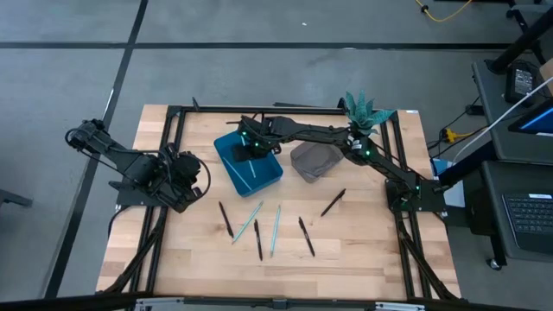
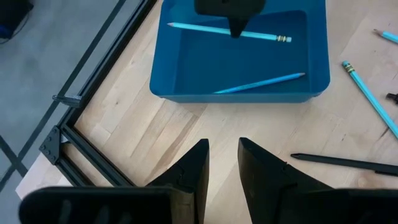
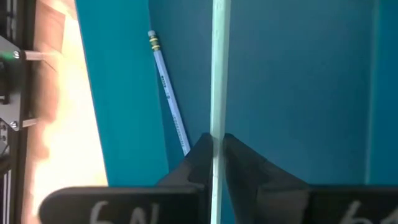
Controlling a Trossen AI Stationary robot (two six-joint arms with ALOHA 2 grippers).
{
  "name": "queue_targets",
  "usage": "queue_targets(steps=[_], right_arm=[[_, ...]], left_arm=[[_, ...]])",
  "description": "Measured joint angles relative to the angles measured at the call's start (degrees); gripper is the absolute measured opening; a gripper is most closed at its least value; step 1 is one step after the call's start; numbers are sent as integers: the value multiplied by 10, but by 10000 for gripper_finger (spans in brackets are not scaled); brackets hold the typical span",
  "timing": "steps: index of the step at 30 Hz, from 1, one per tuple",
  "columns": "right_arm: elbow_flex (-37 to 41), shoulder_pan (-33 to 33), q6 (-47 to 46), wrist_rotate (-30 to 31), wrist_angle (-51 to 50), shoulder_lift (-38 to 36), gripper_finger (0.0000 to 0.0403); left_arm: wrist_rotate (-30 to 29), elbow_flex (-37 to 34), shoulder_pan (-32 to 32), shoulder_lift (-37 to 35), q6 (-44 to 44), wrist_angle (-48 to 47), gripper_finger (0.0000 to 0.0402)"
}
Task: Sort pens & pencils
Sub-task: Put the right light blue pencil into the blue bin, then put the left light blue pencil into the blue bin
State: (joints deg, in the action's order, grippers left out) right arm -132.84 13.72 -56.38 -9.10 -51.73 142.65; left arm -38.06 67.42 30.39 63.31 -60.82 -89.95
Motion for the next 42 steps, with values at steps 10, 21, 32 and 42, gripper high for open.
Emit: queue_targets(steps=[10,21,32,42], right_arm=[[0,0,0,0,0,0,35],[0,0,0,0,2,0,35],[0,0,0,0,1,0,63],[-1,-5,-1,-5,34,0,80]], left_arm=[[0,0,0,0,0,0,80],[0,0,0,0,0,0,80],[0,0,0,0,0,0,80],[0,0,0,0,0,0,80]])
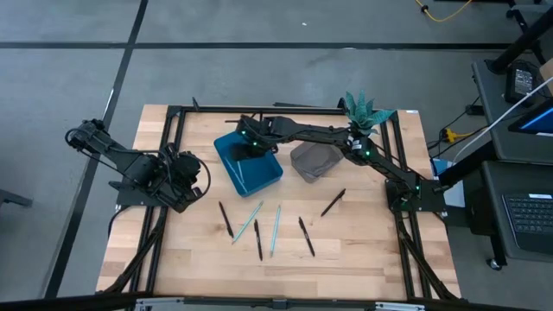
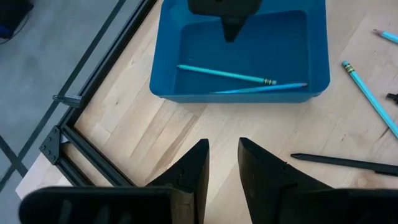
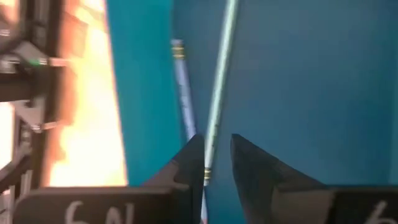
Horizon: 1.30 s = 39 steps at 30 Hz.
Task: Sort pens & pencils
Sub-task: Put the left light blue pencil into the blue bin
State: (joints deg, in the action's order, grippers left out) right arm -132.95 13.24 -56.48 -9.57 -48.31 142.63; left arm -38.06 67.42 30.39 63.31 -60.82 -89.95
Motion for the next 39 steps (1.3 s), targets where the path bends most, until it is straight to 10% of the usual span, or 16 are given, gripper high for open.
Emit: queue_targets(steps=[8,15,25,39], right_arm=[[-21,-27,1,-57,2,-27,78],[-21,-87,14,-62,-201,-96,60],[-20,-256,-117,81,-411,-203,48],[-8,-413,-322,220,-418,-219,48]], left_arm=[[0,0,0,0,0,0,80],[0,0,0,0,0,0,80],[11,0,0,2,0,0,80],[87,0,1,120,158,194,80]])
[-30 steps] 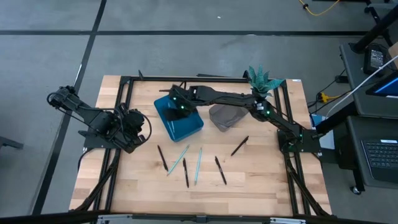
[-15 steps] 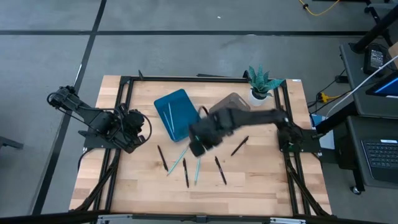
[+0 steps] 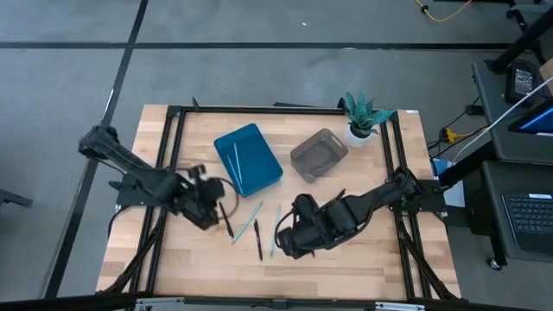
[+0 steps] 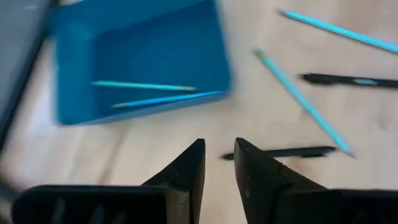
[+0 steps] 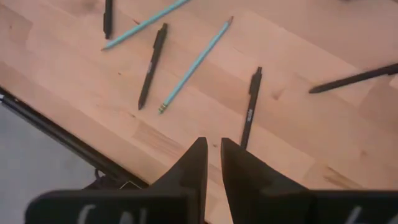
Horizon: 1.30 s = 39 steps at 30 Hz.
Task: Sort pens & pencils
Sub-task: Put the left light blue pencil into the blue bin
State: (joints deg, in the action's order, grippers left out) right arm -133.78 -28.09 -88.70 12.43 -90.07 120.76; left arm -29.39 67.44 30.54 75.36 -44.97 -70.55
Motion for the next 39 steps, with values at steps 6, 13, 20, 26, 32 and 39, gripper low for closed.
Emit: queue_targets(steps=[6,13,20,26,32,39], right_arm=[[1,-3,3,47,0,0,48],[1,16,126,143,1,-1,48],[1,68,273,240,1,-40,48],[1,134,386,296,1,-112,48],[1,190,451,296,0,-174,48],[1,215,504,292,0,-203,48]], left_arm=[[53,0,0,89,24,51,80],[81,0,-6,161,-56,113,80],[86,0,-1,174,-142,166,80],[89,-3,-2,188,-175,206,80],[148,-4,-16,252,-203,236,80],[188,-4,-41,289,-225,292,80]])
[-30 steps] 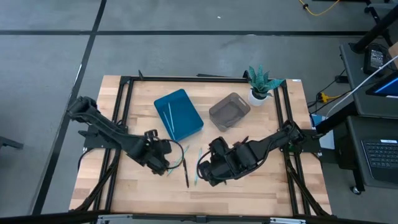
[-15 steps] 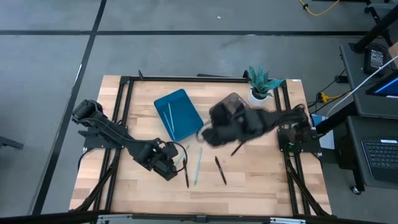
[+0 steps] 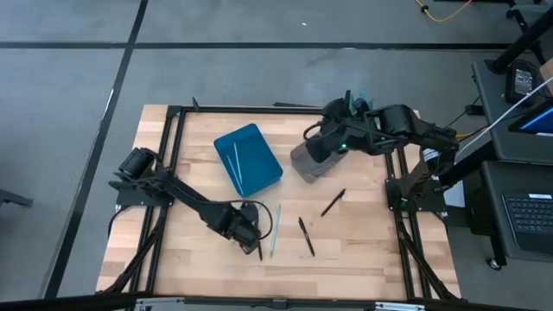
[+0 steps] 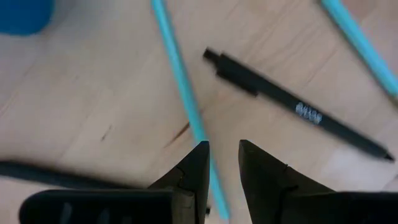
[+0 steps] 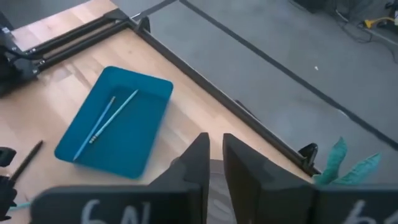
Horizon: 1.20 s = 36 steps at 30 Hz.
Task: Sort pens & pencils
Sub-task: Put the left light blue pencil into the blue bin
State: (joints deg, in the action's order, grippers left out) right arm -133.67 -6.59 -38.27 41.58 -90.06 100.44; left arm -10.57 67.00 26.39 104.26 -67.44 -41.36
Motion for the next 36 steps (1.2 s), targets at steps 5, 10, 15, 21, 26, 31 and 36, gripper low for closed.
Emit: queue_targets(steps=[5,10,15,21,26,31,36], right_arm=[[0,7,35,-2,0,-1,48],[0,7,55,-9,0,0,48],[0,7,74,-8,0,0,48],[0,7,75,-8,0,0,48],[0,7,86,-7,0,1,48],[0,7,86,-7,0,1,48],[0,7,86,-7,0,1,48]], left_arm=[[0,0,-20,0,-5,16,80],[0,0,-31,0,-11,11,80],[0,0,-33,0,-15,7,80],[7,0,-34,9,-26,-4,80],[19,0,-34,23,-27,-1,80],[22,0,-34,25,-27,-1,80],[30,0,-34,32,-25,3,80]])
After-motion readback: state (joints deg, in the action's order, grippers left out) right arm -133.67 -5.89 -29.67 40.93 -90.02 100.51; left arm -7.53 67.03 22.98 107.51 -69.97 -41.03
